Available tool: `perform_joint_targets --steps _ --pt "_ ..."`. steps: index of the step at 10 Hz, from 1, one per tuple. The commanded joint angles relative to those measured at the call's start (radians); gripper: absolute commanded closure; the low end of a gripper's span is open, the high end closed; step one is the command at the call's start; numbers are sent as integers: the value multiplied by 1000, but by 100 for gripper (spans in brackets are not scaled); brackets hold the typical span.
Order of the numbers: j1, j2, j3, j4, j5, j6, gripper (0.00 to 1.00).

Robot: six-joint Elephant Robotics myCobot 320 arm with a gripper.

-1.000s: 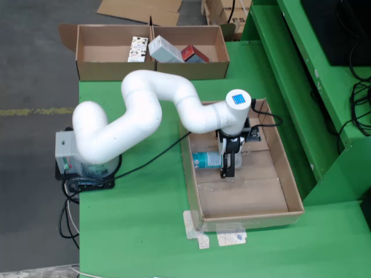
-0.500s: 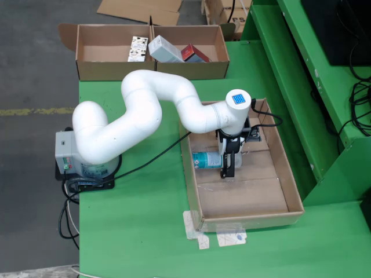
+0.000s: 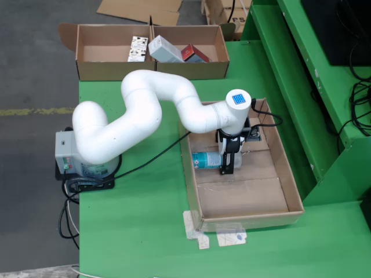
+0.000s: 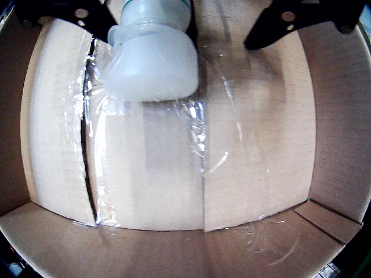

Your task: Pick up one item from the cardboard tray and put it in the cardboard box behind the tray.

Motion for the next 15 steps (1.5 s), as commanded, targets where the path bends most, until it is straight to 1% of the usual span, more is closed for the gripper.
perform_joint_targets --steps 1,4,15 --pt "-2 23 26 11 0 -4 70" --pt "-2 23 26 11 0 -4 100" --pt "-2 23 26 11 0 -4 100"
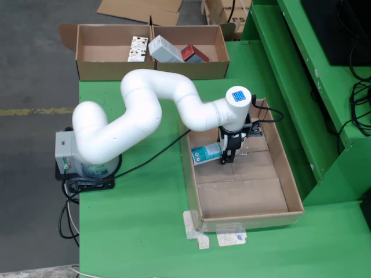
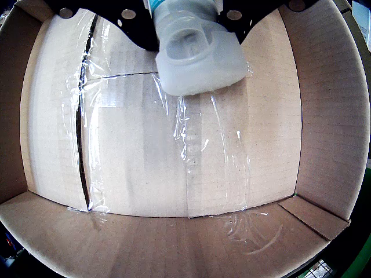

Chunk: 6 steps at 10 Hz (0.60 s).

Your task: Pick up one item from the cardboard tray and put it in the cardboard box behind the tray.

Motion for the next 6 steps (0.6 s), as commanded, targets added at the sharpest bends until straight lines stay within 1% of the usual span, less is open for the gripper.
perform_joint_targets --steps 1,3,4,5,6 --pt "-8 22 14 5 -16 4 100" --pt "-8 22 14 5 -16 4 100" --pt "3 78 -44 45 -19 6 100" --pt "3 78 -44 45 -19 6 100" --pt "19 143 -3 -55 -32 26 100"
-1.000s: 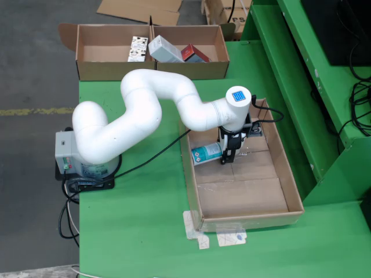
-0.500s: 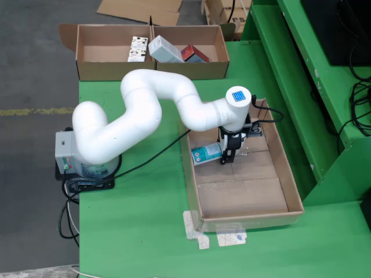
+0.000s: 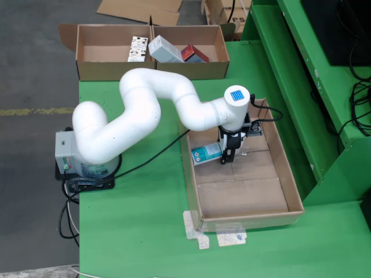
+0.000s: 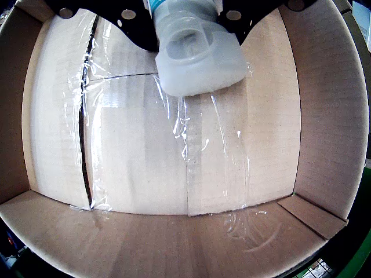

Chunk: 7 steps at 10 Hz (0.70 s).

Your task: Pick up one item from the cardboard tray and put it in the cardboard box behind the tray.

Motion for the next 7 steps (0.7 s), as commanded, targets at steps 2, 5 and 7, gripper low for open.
perform_joint_targets --steps 2,5,7 --pt "36 196 -12 -86 -43 34 100" --pt "49 232 -18 -99 -56 43 100" --pt "60 255 -14 -112 -69 52 100"
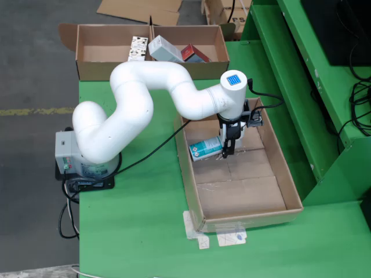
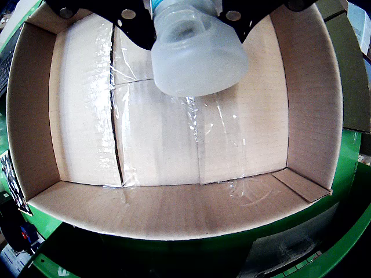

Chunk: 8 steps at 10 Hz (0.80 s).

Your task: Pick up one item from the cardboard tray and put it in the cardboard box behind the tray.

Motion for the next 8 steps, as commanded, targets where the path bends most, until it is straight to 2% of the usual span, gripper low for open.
perform_joint_targets --steps 1,8 --pt "15 54 51 -16 -15 9 100" --pt "31 99 36 -24 -28 22 100"
